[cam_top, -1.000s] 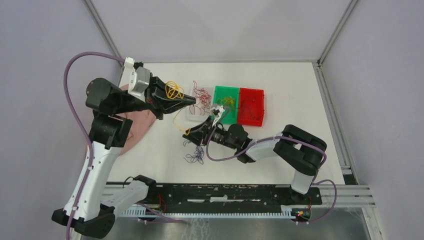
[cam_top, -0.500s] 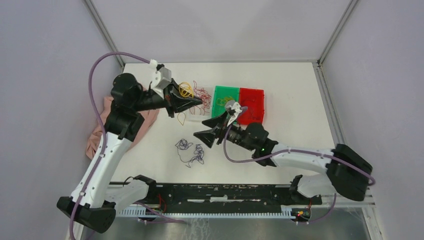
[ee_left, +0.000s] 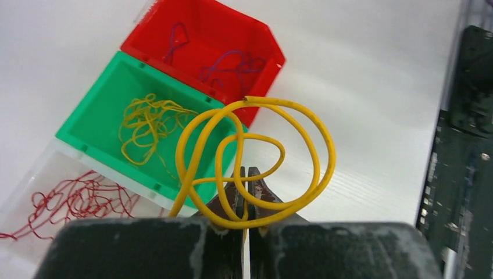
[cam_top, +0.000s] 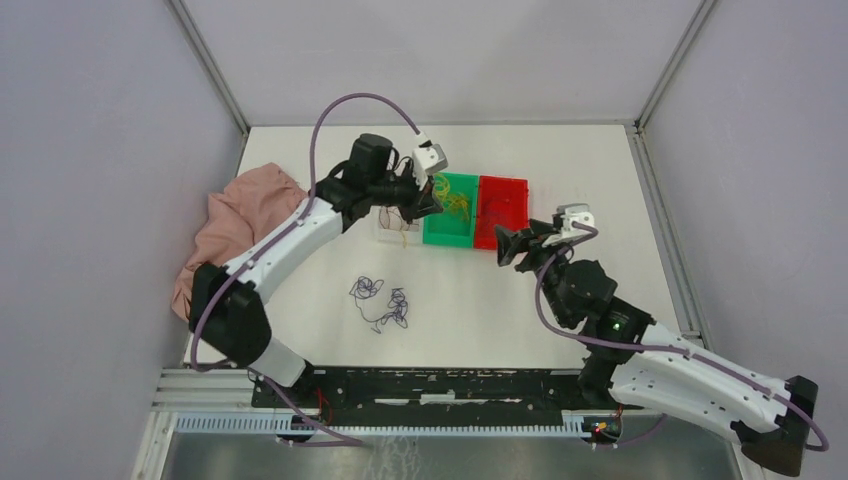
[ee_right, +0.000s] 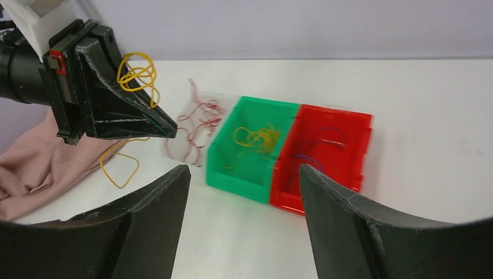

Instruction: Untangle the cables

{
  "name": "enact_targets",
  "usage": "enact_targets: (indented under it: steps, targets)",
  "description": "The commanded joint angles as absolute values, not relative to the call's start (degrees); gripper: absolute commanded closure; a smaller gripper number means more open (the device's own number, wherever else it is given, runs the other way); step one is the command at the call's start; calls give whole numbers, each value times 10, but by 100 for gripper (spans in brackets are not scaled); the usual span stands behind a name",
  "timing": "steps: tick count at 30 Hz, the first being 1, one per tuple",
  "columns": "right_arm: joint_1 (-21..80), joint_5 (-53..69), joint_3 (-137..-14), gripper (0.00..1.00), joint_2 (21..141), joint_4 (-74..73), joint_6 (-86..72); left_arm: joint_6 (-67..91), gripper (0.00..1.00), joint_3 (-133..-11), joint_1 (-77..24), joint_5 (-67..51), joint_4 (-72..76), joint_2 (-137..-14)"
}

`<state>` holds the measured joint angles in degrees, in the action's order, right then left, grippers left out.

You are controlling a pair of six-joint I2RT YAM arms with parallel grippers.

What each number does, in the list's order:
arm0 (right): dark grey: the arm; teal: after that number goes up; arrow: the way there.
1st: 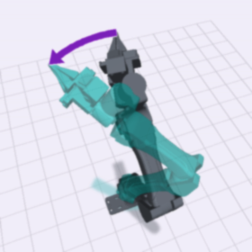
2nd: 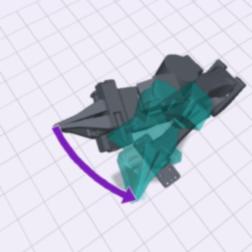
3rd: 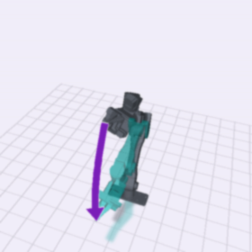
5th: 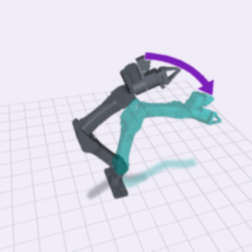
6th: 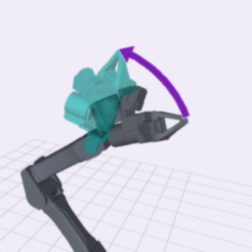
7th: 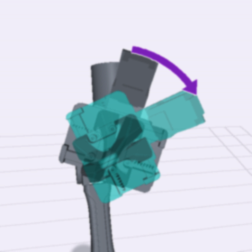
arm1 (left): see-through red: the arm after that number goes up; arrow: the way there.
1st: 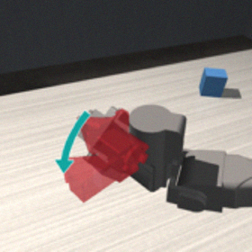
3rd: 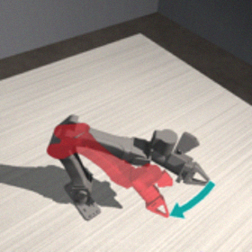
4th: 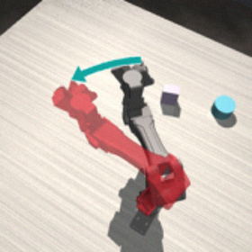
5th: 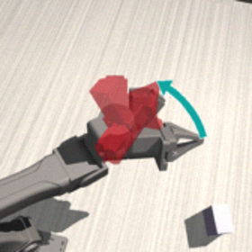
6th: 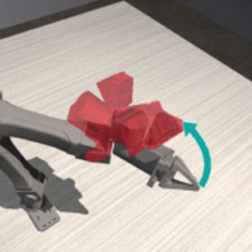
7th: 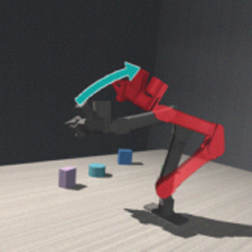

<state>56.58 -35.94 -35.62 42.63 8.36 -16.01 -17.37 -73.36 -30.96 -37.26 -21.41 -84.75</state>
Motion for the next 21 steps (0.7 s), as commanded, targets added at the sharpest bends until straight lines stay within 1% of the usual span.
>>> enact_targets:
  steps: [1, 5, 9, 13, 17, 19, 21]
  targets:
    - [563, -513, -327, 25, 356, 30, -150, -178, 97, -812, -310, -343, -120, -920]
    - [562, -532, -310, 25, 327, 21, -150, -147, 97, -899, -311, -382, -104, -1021]
    - [561, -542, -308, 25, 328, 5, -152, -95, 97, -964, -311, -381, -75, -1093]
    - [560, -538, -306, 25, 324, 8, -149, -64, 97, -974, -317, -348, -41, -1127]
    - [559, -529, -310, 25, 320, 10, -148, -46, 93, -971, -328, -299, -13, -1151]
    - [559, -524, -313, 25, 319, 6, -152, -28, 89, -972, -329, -284, 4, -1163]
    - [559, -519, -315, 25, 317, 0, -155, -17, 86, -969, -329, -278, 20, -1169]
